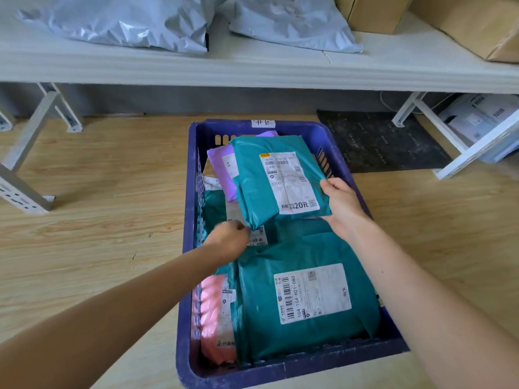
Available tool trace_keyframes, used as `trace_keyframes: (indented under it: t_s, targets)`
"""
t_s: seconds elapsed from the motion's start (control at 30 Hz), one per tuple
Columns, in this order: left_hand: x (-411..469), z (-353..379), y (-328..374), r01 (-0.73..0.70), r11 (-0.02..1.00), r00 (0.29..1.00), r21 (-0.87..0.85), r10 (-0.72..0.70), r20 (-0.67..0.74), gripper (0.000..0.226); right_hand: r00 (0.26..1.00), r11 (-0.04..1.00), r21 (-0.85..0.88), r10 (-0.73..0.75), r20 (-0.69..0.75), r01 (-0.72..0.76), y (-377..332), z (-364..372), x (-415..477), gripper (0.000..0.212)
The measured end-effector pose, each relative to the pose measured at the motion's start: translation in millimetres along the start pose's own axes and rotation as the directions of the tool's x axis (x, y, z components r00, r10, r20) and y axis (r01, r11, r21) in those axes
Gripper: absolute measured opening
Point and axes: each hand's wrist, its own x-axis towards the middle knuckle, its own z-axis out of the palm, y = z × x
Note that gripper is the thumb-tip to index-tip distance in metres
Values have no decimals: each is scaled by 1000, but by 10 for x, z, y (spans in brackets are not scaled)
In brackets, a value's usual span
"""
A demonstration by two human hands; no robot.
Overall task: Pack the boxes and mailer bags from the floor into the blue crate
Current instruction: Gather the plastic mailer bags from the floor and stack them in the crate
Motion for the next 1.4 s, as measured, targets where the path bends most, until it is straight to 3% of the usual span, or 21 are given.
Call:
trace_keyframes:
  t_s: [0.1, 0.2, 0.3, 0.37, 0.5, 0.57, 0.67, 0.9, 1.07, 1.1, 1.17, 1.2, 1.27, 1.4]
  targets:
    - [215, -207, 61, 129, 930, 960, -344, -203, -190, 28, 995, 997, -51, -61, -79, 57, -83, -69, 71, 20]
    - [441, -347, 180, 204, 653, 905, -729, -410, -114, 30, 991, 996, -50, -73, -110, 68, -151, -193, 123, 16]
    - [650, -341, 234, 171, 490, 892, -855, -445, -77, 39, 993, 998, -15, -67, -96, 66, -169, -289, 131, 16]
    - [731, -332, 244, 130, 491, 868, -861, -476, -141, 43, 993, 998, -1, -68, -97, 68, -160, -360, 150, 16]
    - [666, -344, 299, 74, 668, 834, -740, -449, -322, 20, 992, 997, 24, -69, -102, 72, -177, -476, 221, 15]
    - [606, -332, 335, 115, 686, 861, -719, -429, -272, 14, 993, 996, 66, -53, -103, 60, -196, -485, 243, 16]
    - [560, -302, 407, 137, 619, 912, -773, -384, -146, 21, 995, 992, 116, -30, -100, 42, -215, -465, 232, 15]
    - [294, -354, 349, 117, 563, 968, -818, -249, -33, 16, 996, 983, 180, -13, -84, 28, -358, -473, 177, 16]
    - [-248, -388, 71, 370, 624, 920, -688, -147, 362, 24, 998, 984, 177, 11, -60, 0, -396, -288, 163, 16]
    - [-324, -356, 32, 374, 693, 911, -616, -149, 385, 23, 998, 986, 165, 18, -58, -8, -371, -220, 156, 17]
    - [-387, -304, -29, 263, 924, 929, -278, -165, 330, 28, 997, 990, 136, 31, -71, -21, -309, -100, 156, 18]
    - [-400, -304, -29, 181, 982, 943, -45, -160, 291, 34, 996, 992, 127, 36, -80, -26, -285, -58, 155, 18]
    - [-406, -314, 34, 29, 974, 972, 223, -79, 223, 42, 994, 992, 119, 41, -99, -29, -256, -30, 177, 19]
    - [-402, -250, 157, -181, 923, 973, 340, 117, 200, 88, 993, 996, 88, 21, -113, -11, -239, -78, 226, 19]
